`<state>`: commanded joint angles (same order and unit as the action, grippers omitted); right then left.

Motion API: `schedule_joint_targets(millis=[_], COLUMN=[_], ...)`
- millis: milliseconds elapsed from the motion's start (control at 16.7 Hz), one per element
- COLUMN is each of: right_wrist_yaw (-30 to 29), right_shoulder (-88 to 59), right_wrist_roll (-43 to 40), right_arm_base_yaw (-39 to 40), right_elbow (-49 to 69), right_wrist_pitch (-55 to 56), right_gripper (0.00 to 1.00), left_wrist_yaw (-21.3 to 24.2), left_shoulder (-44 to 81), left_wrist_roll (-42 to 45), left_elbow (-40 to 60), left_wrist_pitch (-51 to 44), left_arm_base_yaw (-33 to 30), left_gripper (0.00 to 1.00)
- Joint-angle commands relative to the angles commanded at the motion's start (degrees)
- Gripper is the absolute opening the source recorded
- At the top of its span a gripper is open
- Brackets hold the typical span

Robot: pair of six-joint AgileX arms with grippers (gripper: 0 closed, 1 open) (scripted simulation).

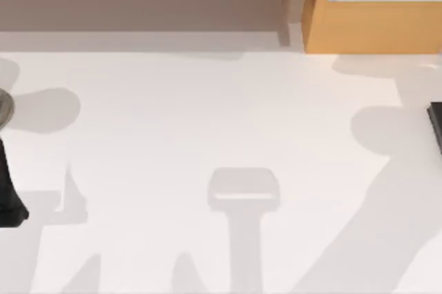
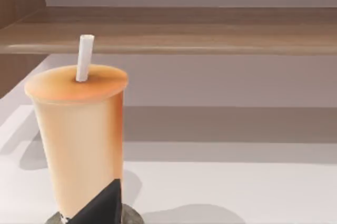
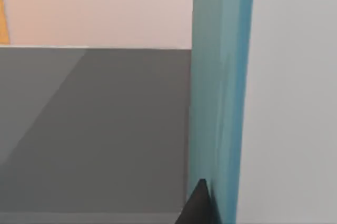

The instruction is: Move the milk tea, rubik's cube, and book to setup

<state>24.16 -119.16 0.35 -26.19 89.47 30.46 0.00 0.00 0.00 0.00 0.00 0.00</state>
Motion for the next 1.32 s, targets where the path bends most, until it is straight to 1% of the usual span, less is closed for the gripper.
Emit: schedule_joint_targets(millis=[120,300,480,720,840,1020,1200,1320], right_wrist_yaw=[-1.41,-5.09,-9.08,-12.56,-12.91,-11.85,-9.91,-8.84], right_shoulder=[2.95,10.69,19.96,30.38,33.07,32.67,28.27,25.32], right_wrist_roll=[3.08,12.05,25.25,45.43,55.19,67.64,76.26,79.52], right_arm_base_yaw=[-0.49,-2.32,-4.46,-5.98,-5.41,-2.33,2.3,4.83], right_elbow=[-2.39,-8.8,-18.88,-36.45,-45.7,-57.84,-66.4,-69.57], right_wrist_pitch=[1.77,6.19,11.1,16.05,17.2,17.17,15.63,14.61], right_gripper=[0.0,0.0,0.0,0.0,0.0,0.0,0.0,0.0], left_wrist_yaw=[0.0,0.0,0.0,0.0,0.0,0.0,0.0,0.0], left_shoulder=[0.0,0.0,0.0,0.0,0.0,0.0,0.0,0.0], left_wrist_roll=[0.0,0.0,0.0,0.0,0.0,0.0,0.0,0.0], left_elbow=[0.0,0.0,0.0,0.0,0.0,0.0,0.0,0.0], left_wrist_pitch=[0.0,0.0,0.0,0.0,0.0,0.0,0.0,0.0], left_arm_base_yaw=[0.0,0.0,0.0,0.0,0.0,0.0,0.0,0.0], left_gripper=[1.0,1.0,1.0,1.0,1.0,1.0,1.0,1.0])
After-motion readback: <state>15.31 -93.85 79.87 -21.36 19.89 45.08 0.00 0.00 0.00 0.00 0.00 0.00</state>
